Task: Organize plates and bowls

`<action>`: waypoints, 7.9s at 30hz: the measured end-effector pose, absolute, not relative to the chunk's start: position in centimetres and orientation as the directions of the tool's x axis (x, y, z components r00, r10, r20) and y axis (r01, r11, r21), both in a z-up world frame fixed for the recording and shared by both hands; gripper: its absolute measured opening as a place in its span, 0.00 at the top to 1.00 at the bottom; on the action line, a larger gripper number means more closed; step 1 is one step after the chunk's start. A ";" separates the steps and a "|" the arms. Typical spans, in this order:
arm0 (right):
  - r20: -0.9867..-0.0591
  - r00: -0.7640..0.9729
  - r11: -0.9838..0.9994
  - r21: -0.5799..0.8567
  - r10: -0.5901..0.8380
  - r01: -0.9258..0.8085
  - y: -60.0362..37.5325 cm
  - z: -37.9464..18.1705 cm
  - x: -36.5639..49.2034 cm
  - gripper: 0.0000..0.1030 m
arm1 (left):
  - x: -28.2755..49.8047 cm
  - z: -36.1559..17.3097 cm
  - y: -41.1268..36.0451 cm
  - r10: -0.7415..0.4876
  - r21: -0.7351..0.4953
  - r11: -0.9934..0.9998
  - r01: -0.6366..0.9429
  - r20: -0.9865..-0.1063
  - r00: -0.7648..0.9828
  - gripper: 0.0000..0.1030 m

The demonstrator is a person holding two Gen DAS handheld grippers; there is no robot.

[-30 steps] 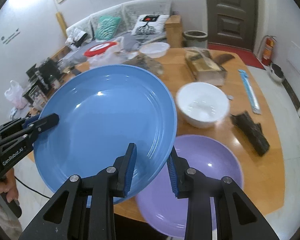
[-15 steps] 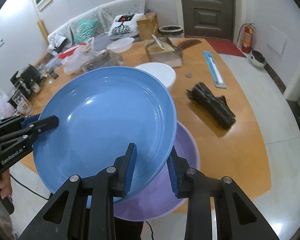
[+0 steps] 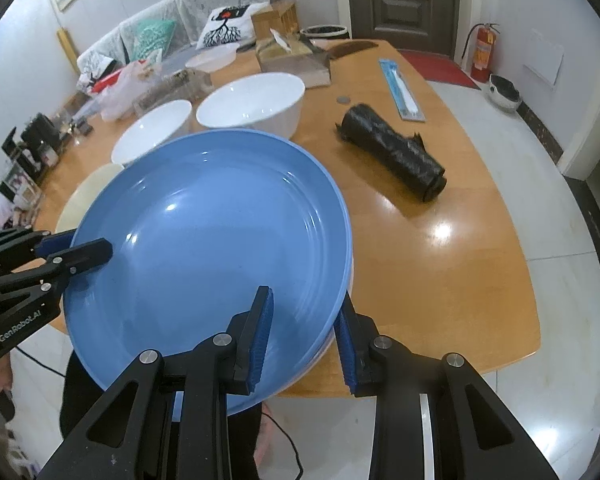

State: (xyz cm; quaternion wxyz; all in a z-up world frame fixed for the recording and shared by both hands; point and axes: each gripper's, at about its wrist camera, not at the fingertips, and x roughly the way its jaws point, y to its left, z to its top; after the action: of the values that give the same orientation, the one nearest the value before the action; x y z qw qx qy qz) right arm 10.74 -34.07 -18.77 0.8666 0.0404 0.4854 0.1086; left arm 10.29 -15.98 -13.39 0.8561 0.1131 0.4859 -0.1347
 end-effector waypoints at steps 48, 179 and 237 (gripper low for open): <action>-0.765 0.587 0.931 0.048 0.267 -0.361 -27.2 -15.0 14.7 0.39 | 15.5 -5.0 -7.2 -0.222 -0.002 0.934 0.358 -0.787 0.575 0.55; -0.760 0.471 0.775 0.066 0.447 -0.629 -13.9 -13.5 14.4 0.04 | 17.8 -10.4 -3.6 -0.196 -0.071 0.957 0.282 -0.873 0.447 0.90; -0.831 0.393 0.734 0.027 0.395 -0.679 -8.7 -16.5 15.5 0.04 | 19.2 -13.3 0.1 -0.140 -0.052 0.964 0.261 -0.932 0.334 0.88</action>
State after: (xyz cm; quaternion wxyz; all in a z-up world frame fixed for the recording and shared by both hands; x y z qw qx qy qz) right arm 15.47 -8.67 -16.46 0.8189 -0.1606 0.4429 0.3278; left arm 19.17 0.15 -13.34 0.8149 0.0535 0.5639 -0.1230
